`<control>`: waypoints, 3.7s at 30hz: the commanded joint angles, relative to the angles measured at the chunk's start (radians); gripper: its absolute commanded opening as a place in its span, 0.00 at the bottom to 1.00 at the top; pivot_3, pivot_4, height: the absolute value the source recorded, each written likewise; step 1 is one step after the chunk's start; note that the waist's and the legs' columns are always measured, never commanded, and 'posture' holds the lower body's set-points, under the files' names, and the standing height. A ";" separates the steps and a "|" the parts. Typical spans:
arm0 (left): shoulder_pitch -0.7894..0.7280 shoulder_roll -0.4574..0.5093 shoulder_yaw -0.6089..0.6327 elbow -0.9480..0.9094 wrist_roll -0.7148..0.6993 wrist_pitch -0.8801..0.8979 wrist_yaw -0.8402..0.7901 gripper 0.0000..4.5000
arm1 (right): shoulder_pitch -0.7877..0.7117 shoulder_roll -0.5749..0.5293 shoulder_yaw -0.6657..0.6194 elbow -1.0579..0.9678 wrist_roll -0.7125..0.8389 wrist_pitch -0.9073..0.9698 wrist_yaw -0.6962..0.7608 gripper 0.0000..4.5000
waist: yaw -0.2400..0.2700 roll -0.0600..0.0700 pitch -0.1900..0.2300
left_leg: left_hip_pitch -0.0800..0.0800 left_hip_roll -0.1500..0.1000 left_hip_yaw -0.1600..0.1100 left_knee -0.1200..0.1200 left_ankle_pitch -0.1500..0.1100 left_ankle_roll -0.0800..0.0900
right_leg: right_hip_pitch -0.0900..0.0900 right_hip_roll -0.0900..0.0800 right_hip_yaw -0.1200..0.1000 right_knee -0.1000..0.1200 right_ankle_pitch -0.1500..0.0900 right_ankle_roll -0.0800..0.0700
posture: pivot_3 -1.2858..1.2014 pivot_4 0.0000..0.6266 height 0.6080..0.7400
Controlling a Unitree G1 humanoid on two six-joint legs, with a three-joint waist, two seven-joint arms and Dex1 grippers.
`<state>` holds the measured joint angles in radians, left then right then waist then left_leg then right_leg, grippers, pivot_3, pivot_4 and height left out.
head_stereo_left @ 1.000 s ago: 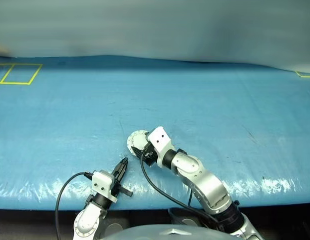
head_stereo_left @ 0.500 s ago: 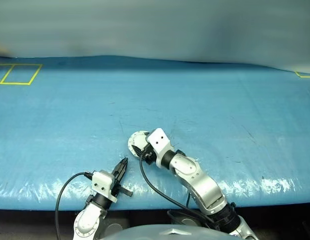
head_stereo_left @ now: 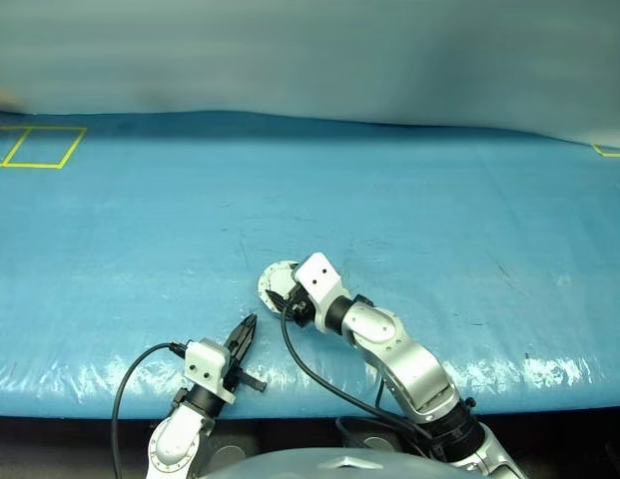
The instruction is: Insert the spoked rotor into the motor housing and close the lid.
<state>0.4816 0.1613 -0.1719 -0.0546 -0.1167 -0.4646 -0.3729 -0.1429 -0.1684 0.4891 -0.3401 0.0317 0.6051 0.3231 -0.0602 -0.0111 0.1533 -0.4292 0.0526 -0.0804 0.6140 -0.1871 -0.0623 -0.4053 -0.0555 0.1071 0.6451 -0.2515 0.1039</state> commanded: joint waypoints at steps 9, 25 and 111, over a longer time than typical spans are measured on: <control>0.010 0.007 -0.007 -0.038 0.012 0.001 0.001 0.00 | -0.007 -0.056 0.011 0.020 -0.055 -0.006 0.022 0.68 | 0.001 0.000 -0.001 | 0.000 0.000 0.000 0.000 0.000 0.000 | 0.001 0.000 0.000 0.000 0.000 0.000 | 0.52 0.24 1.00; 0.002 0.013 -0.004 -0.039 0.021 0.009 0.001 0.00 | -0.001 -0.045 -0.018 0.076 -0.064 0.074 -0.007 0.68 | 0.002 -0.002 -0.005 | 0.005 0.000 0.000 0.001 0.000 0.000 | 0.005 0.000 0.000 0.000 0.000 0.000 | 0.52 0.24 1.00; -0.481 0.102 0.164 -0.295 -0.551 1.268 0.095 0.00 | 0.205 0.361 -0.609 -0.086 0.847 0.525 -0.106 0.99 | 0.022 -0.003 -0.004 | -0.001 0.000 -0.001 -0.005 -0.005 -0.001 | 0.002 -0.001 -0.001 -0.013 0.000 -0.001 | 0.52 0.24 1.00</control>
<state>-0.0121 0.2710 0.0082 -0.3452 -0.6780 0.7964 -0.2781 0.0820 0.0770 -0.0892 -0.4284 0.8015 1.1233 0.2351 -0.0383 -0.0143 0.1491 -0.4304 0.0521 -0.0809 0.6093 -0.1921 -0.0630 -0.4031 -0.0568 0.1062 0.6321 -0.2517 0.1035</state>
